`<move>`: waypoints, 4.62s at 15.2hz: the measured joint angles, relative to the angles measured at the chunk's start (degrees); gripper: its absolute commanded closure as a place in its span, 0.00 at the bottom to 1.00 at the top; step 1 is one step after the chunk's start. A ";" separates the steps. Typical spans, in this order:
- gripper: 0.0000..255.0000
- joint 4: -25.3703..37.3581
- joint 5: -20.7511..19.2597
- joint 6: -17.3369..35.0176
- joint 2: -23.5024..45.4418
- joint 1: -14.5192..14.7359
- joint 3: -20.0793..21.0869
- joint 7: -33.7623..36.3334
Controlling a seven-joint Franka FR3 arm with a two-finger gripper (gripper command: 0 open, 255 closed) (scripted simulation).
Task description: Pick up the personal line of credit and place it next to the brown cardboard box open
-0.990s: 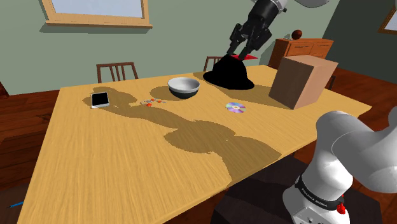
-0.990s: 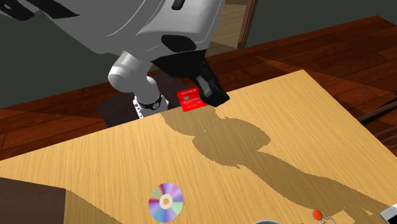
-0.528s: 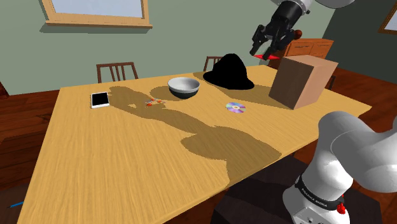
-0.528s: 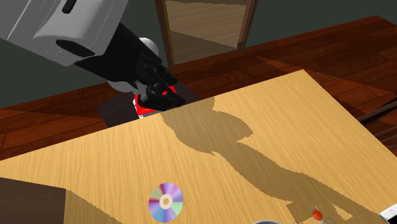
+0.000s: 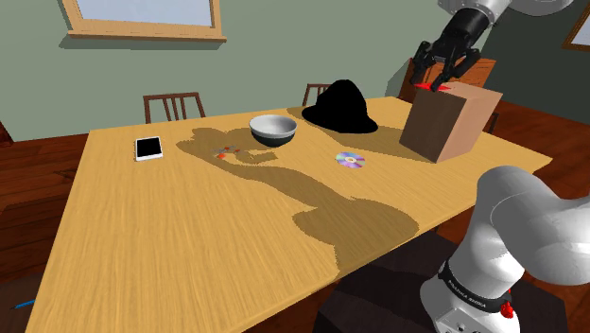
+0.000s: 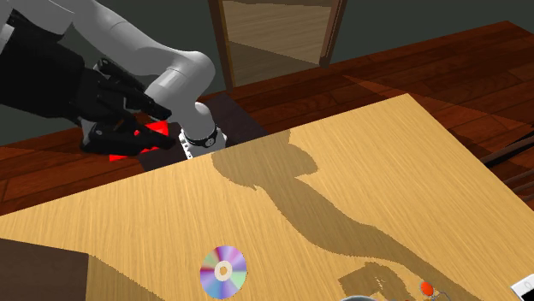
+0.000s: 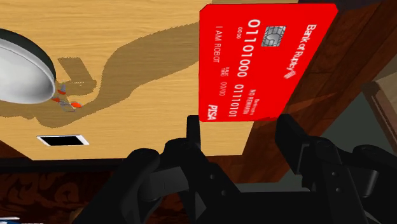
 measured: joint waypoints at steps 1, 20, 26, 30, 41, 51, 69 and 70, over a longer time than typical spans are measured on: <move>1.00 1.32 -0.61 -1.37 -0.07 -0.07 -0.86 -0.80; 1.00 28.47 -15.17 -26.26 -2.45 1.66 -16.33 -19.29; 1.00 43.18 -21.22 -34.37 -1.00 7.03 -22.13 -27.48; 1.00 57.15 -26.52 -40.45 0.87 13.93 -27.30 -34.55; 1.00 67.13 -35.09 -43.29 -0.39 19.15 -33.31 -44.85; 1.00 54.40 -36.29 -36.58 -5.72 13.06 -32.61 -43.29; 1.00 39.73 -41.17 -27.72 -13.67 6.78 -35.19 -43.15; 1.00 38.93 -41.47 -27.27 -14.10 6.38 -35.38 -43.16</move>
